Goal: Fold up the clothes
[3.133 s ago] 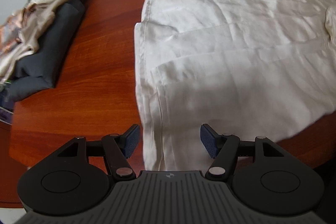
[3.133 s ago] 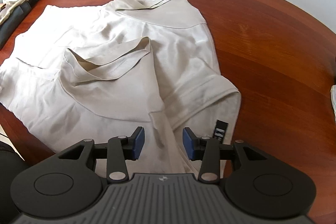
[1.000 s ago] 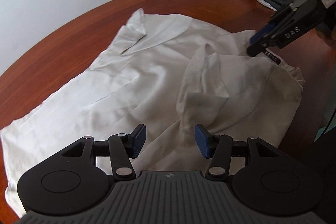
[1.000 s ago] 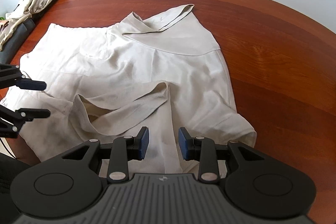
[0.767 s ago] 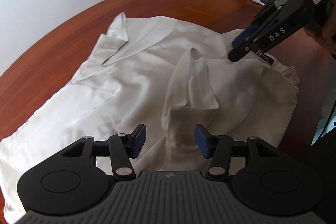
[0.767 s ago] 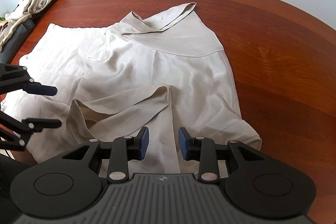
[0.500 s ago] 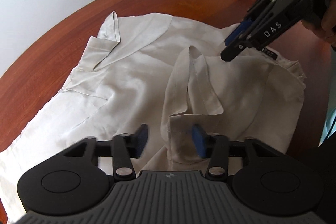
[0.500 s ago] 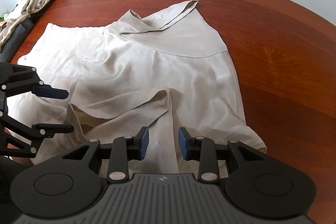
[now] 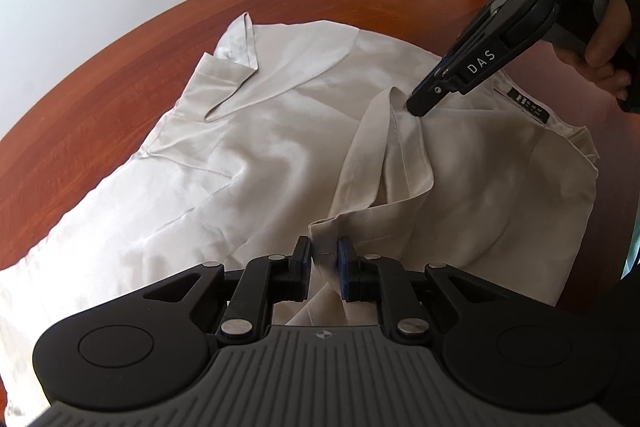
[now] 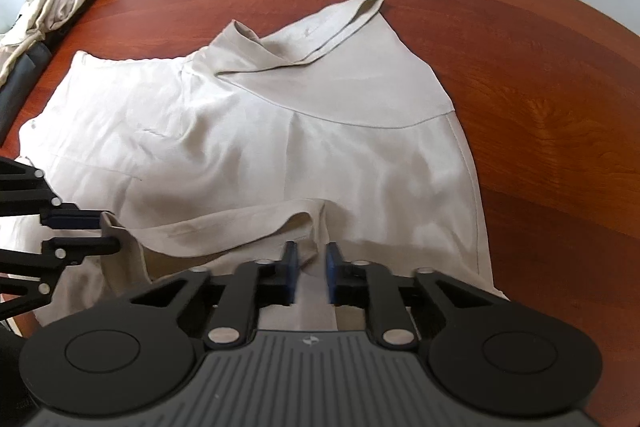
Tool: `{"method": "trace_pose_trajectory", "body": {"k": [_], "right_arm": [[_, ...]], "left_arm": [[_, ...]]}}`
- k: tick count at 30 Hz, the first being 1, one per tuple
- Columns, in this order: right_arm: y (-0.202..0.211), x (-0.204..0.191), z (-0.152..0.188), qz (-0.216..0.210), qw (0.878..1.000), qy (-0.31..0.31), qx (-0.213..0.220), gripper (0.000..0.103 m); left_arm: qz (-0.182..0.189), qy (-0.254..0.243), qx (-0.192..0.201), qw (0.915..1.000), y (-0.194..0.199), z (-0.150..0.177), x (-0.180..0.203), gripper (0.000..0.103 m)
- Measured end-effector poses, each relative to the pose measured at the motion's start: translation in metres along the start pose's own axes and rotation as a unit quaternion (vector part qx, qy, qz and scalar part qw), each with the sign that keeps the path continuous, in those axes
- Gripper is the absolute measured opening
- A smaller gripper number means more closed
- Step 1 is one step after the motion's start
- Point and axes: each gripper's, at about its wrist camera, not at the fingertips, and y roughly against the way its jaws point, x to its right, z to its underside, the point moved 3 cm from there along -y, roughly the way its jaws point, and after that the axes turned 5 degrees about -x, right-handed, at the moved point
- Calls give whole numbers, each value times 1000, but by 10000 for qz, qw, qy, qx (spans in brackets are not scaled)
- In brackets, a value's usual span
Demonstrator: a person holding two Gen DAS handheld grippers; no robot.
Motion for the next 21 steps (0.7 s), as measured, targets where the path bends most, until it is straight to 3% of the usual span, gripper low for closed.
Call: {"method": "trace_pose_trajectory", "body": {"k": [7, 8, 10, 21], "right_arm": [[-8, -2, -2, -25, 9999, -114, 38, 10], [-8, -3, -3, -1, 9999, -133, 66, 1], [-6, -6, -4, 74, 9998, -145, 138, 1], [69, -31, 17, 569, 9948, -366, 767, 0]], "left_arm": [[62, 256, -5, 9997, -3, 3, -6, 17], [59, 333, 17, 9994, -3, 3, -8, 17], [85, 403, 50, 9991, -2, 3, -10, 17], [339, 410, 374, 9979, 4, 11, -17, 17]]}}
